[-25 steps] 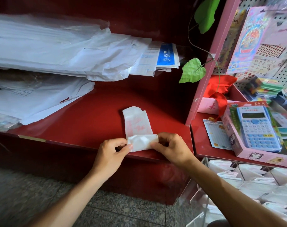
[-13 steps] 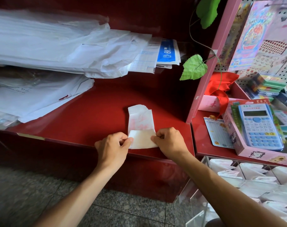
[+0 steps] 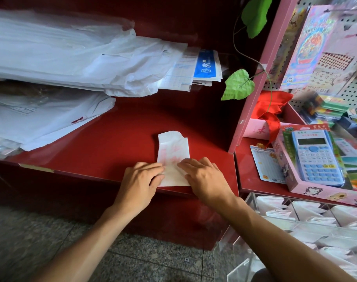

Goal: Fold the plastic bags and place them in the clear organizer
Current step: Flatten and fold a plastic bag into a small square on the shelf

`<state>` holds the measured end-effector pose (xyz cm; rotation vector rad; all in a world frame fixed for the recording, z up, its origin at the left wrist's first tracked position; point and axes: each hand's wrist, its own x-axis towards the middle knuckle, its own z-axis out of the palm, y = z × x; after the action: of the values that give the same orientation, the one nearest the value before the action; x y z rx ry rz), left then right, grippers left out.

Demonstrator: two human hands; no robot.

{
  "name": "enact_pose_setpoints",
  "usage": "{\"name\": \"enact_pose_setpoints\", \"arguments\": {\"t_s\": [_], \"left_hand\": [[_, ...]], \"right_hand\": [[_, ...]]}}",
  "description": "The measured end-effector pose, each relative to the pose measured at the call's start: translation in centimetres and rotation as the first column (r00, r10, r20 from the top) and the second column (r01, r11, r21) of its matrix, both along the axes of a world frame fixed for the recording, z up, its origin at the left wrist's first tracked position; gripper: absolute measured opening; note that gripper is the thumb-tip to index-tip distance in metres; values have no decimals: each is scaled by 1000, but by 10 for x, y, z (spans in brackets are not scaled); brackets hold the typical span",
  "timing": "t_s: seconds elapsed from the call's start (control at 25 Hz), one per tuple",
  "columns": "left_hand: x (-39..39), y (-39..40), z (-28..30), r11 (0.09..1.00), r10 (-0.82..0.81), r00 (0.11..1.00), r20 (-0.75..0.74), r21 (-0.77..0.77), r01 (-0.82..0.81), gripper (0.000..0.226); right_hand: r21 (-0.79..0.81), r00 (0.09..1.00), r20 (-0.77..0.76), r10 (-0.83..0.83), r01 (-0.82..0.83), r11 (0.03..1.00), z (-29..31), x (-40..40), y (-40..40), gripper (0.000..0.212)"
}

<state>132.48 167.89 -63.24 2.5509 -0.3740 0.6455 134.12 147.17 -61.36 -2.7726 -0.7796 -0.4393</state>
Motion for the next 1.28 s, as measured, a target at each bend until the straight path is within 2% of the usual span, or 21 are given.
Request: {"name": "enact_pose_setpoints", "arguments": {"t_s": [0.04, 0.12, 0.24, 0.32, 0.4, 0.48, 0.56, 0.68, 0.92, 1.04, 1.16, 1.28], "left_hand": [[-1, 2, 0, 999, -25, 1000, -9, 20, 25, 27], [-5, 6, 0, 996, -23, 999, -39, 86, 27, 43], [-9, 10, 3, 985, -36, 983, -182, 161, 66, 67], [-10, 14, 3, 982, -74, 973, -217, 154, 109, 72], [-10, 19, 0, 985, -103, 982, -161, 123, 123, 60], [-9, 22, -1, 993, -113, 985, -126, 7, 115, 42], [-8, 22, 3, 986, -120, 980, -158, -132, 99, 23], [-9, 18, 2, 973, -46, 970, -239, -229, -11, 26], [-10, -1, 6, 966, 167, 949, -267, -148, -212, 19], [-10, -2, 9, 963, 201, 944, -262, -123, -239, 26], [-9, -3, 12, 960, 231, 928, -293, -83, -266, 31], [-10, -5, 16, 973, 209, 962, -176, -59, -223, 19]], "right_hand": [[-64, 999, 52, 0, 3, 998, -2, -1, -2, 37], [-159, 999, 25, -30, 34, 987, -2, -3, -6, 34], [-261, 972, -216, -89, 30, 965, 4, -8, -12, 78], [-324, 967, -246, -70, -14, 946, 6, -10, -13, 86], [-237, 969, -247, -21, -39, 971, 7, -12, -15, 77], [-25, 961, -276, -15, 8, 1000, 6, -11, -19, 65], [175, 947, -320, -13, 73, 982, 3, -8, -21, 63], [361, 916, -400, -24, 182, 915, 6, -6, -17, 54], [277, 845, -477, -243, 406, 871, 16, -4, -4, 22], [204, 820, -474, -321, 457, 866, 16, -3, 0, 21], [176, 881, -373, -291, 375, 910, 16, -6, -2, 16], [118, 948, -285, -145, 185, 976, 9, -11, -3, 31]]}}
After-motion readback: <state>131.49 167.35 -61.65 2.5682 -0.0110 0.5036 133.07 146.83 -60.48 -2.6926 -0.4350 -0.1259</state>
